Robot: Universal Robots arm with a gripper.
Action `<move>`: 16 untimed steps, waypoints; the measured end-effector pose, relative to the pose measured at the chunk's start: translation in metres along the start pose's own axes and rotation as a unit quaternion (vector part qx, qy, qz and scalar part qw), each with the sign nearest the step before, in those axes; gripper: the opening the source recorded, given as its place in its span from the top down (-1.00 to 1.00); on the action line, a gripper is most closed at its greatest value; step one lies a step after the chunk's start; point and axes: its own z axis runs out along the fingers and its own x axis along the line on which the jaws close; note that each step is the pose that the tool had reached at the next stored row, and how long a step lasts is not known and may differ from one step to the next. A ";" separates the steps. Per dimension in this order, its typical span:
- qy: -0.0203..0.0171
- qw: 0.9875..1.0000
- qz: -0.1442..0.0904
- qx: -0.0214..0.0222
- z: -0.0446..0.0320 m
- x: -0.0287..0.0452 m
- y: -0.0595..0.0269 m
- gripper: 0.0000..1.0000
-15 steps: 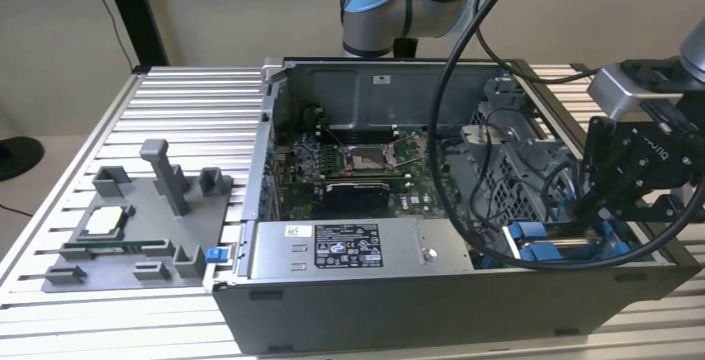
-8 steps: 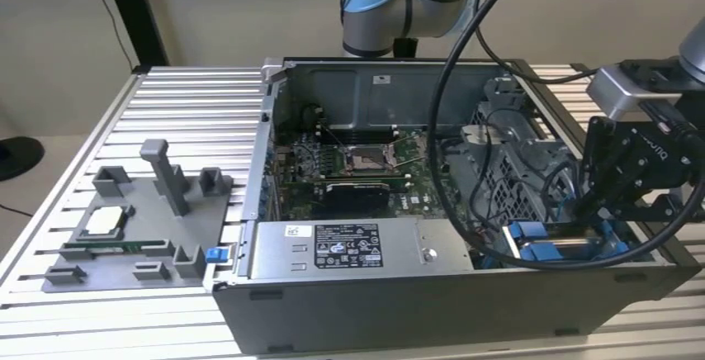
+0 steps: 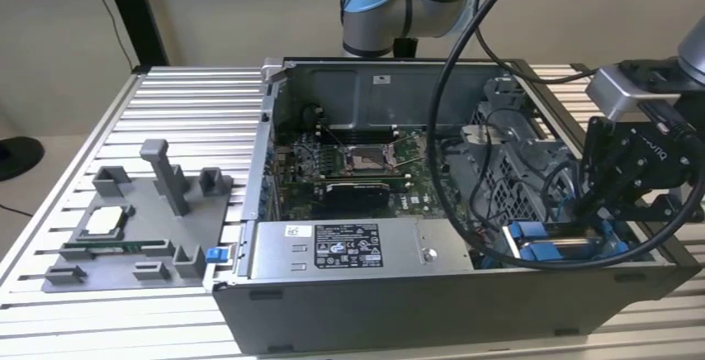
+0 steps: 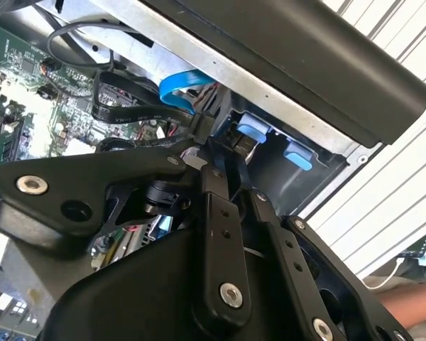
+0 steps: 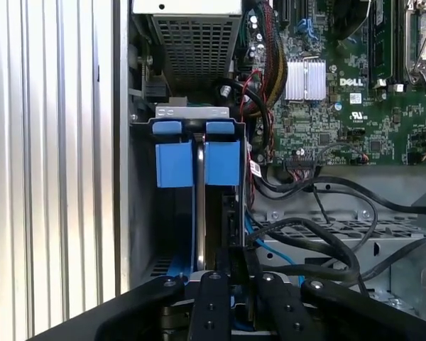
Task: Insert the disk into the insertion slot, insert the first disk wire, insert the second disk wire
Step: 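Insert the first disk wire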
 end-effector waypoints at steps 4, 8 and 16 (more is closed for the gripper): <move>0.000 1.000 0.000 0.006 0.0007 0.0001 0.0001 1.00; 0.000 1.000 0.000 0.012 0.0032 0.0001 -0.0001 1.00; 0.000 1.000 -0.001 0.012 0.0042 0.0003 0.0050 1.00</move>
